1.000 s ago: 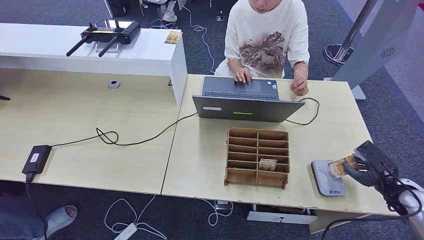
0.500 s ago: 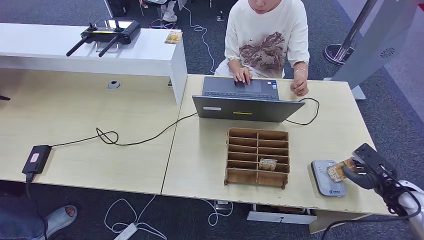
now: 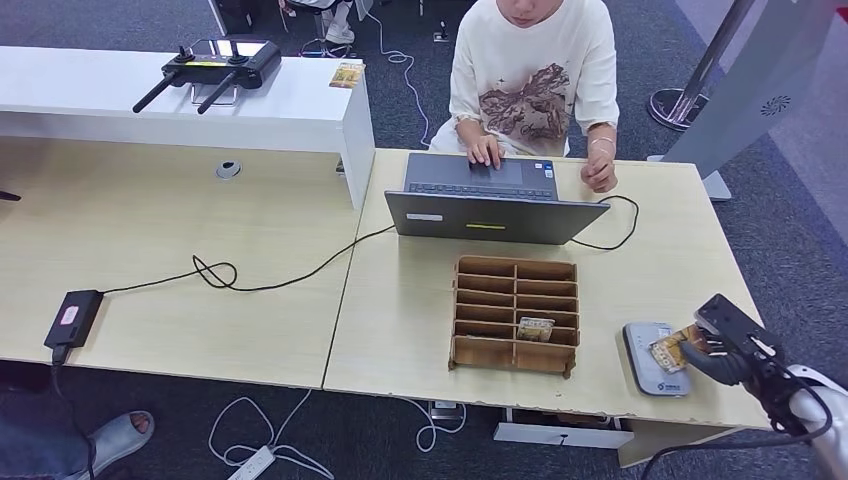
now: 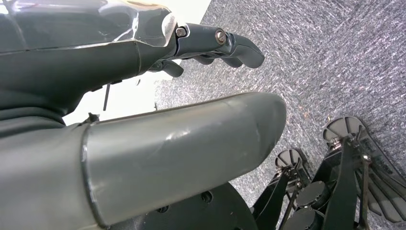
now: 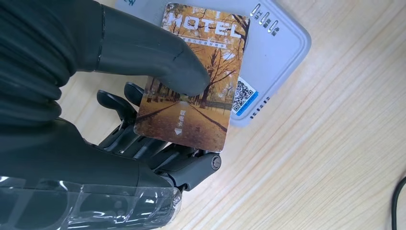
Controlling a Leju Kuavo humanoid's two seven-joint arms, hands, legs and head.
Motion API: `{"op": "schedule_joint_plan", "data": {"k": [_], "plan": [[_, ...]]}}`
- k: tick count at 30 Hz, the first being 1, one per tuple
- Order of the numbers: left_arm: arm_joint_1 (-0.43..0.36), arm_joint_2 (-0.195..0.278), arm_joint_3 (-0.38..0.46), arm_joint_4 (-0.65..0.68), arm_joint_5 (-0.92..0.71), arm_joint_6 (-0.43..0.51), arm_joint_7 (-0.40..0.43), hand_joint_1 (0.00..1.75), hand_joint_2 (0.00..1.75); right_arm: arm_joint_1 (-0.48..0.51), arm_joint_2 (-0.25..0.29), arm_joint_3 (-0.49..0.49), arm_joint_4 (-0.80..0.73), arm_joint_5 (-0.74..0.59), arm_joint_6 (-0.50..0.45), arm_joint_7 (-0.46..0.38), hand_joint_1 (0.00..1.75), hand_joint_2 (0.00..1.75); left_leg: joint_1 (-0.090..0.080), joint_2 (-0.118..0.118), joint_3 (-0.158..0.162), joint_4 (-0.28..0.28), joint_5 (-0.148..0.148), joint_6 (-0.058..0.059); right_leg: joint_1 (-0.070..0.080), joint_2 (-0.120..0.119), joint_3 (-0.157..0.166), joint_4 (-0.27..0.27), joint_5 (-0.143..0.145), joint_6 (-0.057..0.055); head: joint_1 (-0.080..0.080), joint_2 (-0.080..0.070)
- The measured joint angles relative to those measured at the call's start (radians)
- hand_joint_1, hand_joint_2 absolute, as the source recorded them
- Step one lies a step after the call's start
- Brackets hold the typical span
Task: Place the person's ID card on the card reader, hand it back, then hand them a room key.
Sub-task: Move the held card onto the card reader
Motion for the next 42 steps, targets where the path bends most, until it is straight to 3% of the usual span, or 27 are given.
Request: {"op": "schedule_joint_plan", "data": {"k": [22,42], "plan": [[-0.001,0.000,0.000,0.000,-0.003,0.015,0.010,0.00,0.00,-0.002,0.032,0.009,0.018,0.103,-0.051,0.014,1.75,1.75,0.000,0.000,0.003,0.000,0.000,0.000,0.000,0.000,0.003,0.000,0.000,0.000,0.000,0.000],[-0.001,0.000,0.000,0.000,-0.003,0.020,0.009,0.00,0.00,0.006,0.032,0.004,0.015,0.091,-0.082,0.005,1.75,1.75,0.000,0.000,0.004,0.000,0.000,0.000,0.000,0.000,0.004,0.000,0.000,0.001,0.000,0.000]]}}
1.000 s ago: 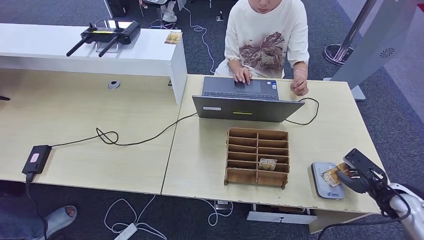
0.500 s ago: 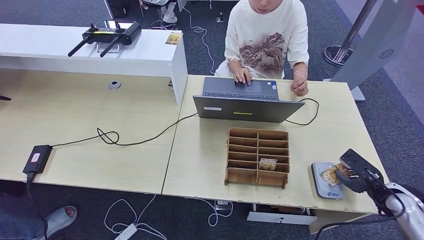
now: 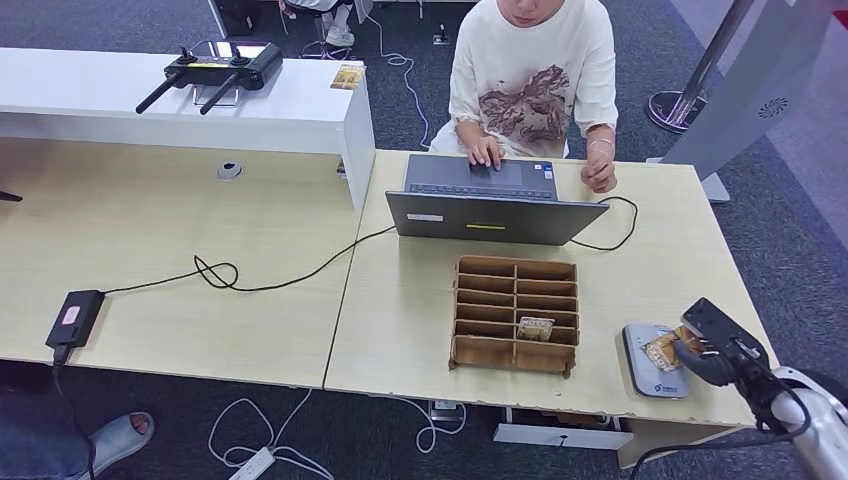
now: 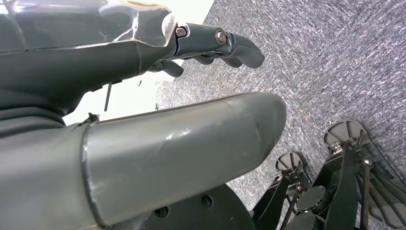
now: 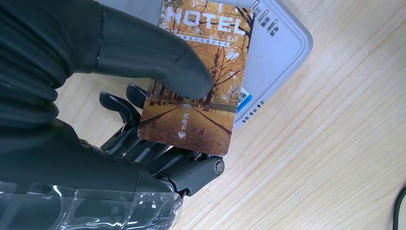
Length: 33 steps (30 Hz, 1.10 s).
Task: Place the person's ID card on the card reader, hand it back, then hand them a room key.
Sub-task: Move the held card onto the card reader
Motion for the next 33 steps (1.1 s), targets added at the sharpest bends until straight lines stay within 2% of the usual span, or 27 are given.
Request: {"op": "schedule_joint_plan", "data": {"k": [14,33], "plan": [[0.000,-0.001,0.000,0.000,0.001,0.001,-0.008,0.00,0.00,0.108,-0.037,-0.159,-0.158,-0.115,0.016,-0.036,1.75,1.75,0.000,0.000,-0.001,0.000,0.000,0.000,0.000,0.000,-0.001,0.000,0.000,0.000,0.000,0.000],[0.000,-0.004,0.000,0.000,0.001,0.001,-0.009,0.00,0.00,0.135,-0.048,-0.194,-0.199,-0.130,0.023,-0.042,1.75,1.75,0.000,0.000,-0.001,0.000,0.000,0.000,0.000,0.000,-0.001,0.000,0.000,0.000,0.000,0.000]]}}
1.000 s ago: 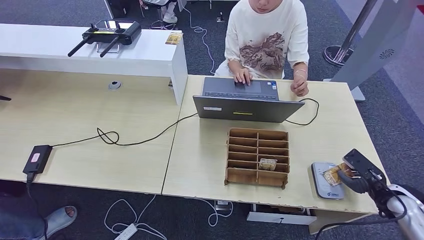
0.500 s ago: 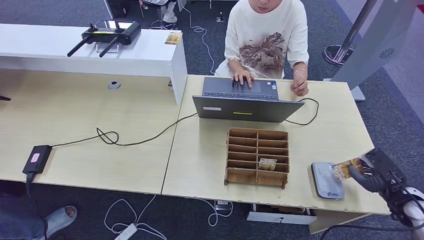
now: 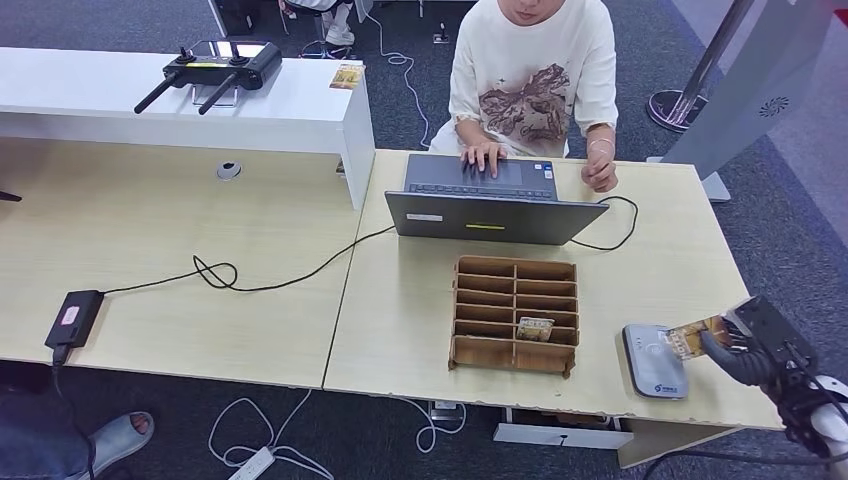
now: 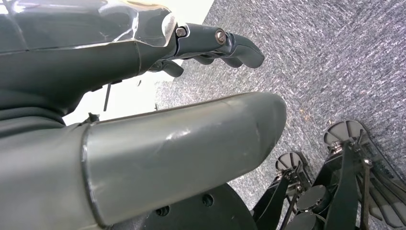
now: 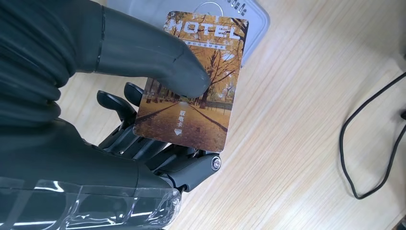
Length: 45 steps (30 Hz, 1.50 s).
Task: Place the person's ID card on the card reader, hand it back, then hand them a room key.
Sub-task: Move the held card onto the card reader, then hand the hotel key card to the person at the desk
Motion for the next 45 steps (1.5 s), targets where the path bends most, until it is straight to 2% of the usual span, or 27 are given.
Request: {"op": "schedule_joint_plan", "data": {"k": [6,10,15,19,24,36,45], "plan": [[0.000,-0.001,0.000,0.000,0.000,0.000,-0.008,0.00,0.00,0.038,-0.011,-0.058,-0.064,-0.076,0.032,-0.045,1.75,1.75,0.000,0.000,0.000,0.000,0.000,0.000,0.000,0.000,0.000,0.000,0.000,0.000,0.000,0.000],[0.000,-0.001,0.000,0.000,0.003,0.000,-0.015,0.00,0.00,0.071,-0.011,-0.112,-0.139,-0.082,0.015,-0.068,1.75,1.75,0.000,0.000,0.000,0.000,0.000,0.000,0.000,0.000,0.000,0.000,0.000,0.000,0.000,0.000],[-0.002,-0.005,0.000,0.000,0.009,0.003,-0.029,0.00,0.00,0.102,-0.007,-0.180,-0.321,0.066,-0.088,-0.148,1.75,1.75,0.000,0.001,-0.002,0.000,0.000,0.000,0.000,0.001,-0.002,0.001,0.000,0.000,0.000,0.000],[-0.006,-0.010,0.000,0.000,0.011,0.008,-0.033,0.00,0.00,0.102,0.006,-0.212,-0.445,0.183,-0.145,-0.159,1.75,1.75,0.000,0.002,-0.001,0.000,0.000,0.000,0.000,0.001,-0.002,0.001,0.000,0.000,0.000,0.000],[-0.012,-0.014,0.000,0.000,0.011,0.016,-0.037,0.00,0.00,0.087,0.025,-0.229,-0.528,0.303,-0.204,-0.168,1.75,1.75,0.000,0.002,-0.002,0.000,0.000,0.000,0.000,0.001,-0.002,0.001,0.000,0.000,0.000,0.000],[-0.018,-0.021,0.000,0.000,0.009,0.044,-0.041,0.00,0.00,-0.029,0.025,-0.222,-0.575,0.478,-0.279,-0.138,1.75,1.75,0.000,0.001,-0.002,0.000,0.000,0.000,0.000,0.001,-0.002,0.001,0.000,0.000,0.000,0.000],[-0.020,-0.025,0.000,0.000,0.007,0.045,-0.041,0.00,0.00,-0.070,0.025,-0.190,-0.575,0.508,-0.301,-0.136,1.75,1.75,0.000,0.001,-0.002,0.000,0.000,0.000,0.000,0.000,-0.002,0.001,0.000,0.000,0.000,0.000]]}}
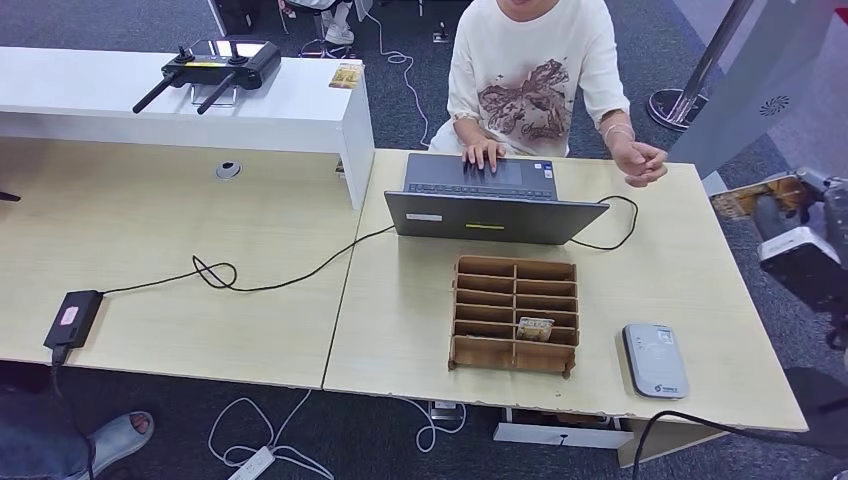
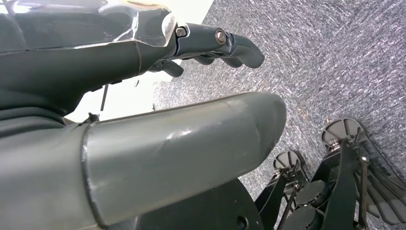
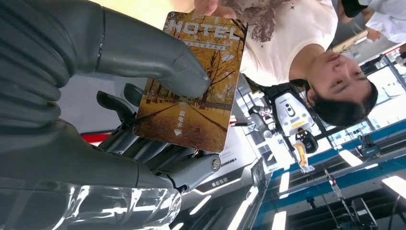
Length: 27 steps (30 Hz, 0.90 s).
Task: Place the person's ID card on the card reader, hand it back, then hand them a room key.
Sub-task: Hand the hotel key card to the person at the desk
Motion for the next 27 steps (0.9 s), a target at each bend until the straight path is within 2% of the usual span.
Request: {"op": "schedule_joint_plan", "data": {"k": [7,16,27], "plan": [[-0.001,0.000,0.000,0.000,-0.007,0.000,0.006,0.00,0.00,-0.028,0.005,0.035,0.000,0.117,-0.078,0.005,1.75,1.75,0.000,0.000,0.000,0.000,0.000,0.000,0.000,0.000,0.000,0.000,0.000,0.000,0.000,0.000],[0.001,0.000,0.000,0.000,-0.011,-0.012,-0.014,0.00,0.00,-0.075,0.024,0.092,0.000,0.320,-0.167,0.054,1.75,1.75,0.000,0.000,0.000,0.000,0.000,0.000,0.000,0.000,0.000,0.000,0.000,0.000,0.000,0.000],[0.001,0.000,0.000,0.000,-0.018,-0.011,-0.015,0.00,0.00,-0.233,0.049,0.191,0.068,0.492,-0.198,0.094,1.75,1.75,0.000,0.000,0.000,0.000,0.001,0.000,0.000,0.000,0.000,0.001,0.000,0.000,0.000,0.000]]}}
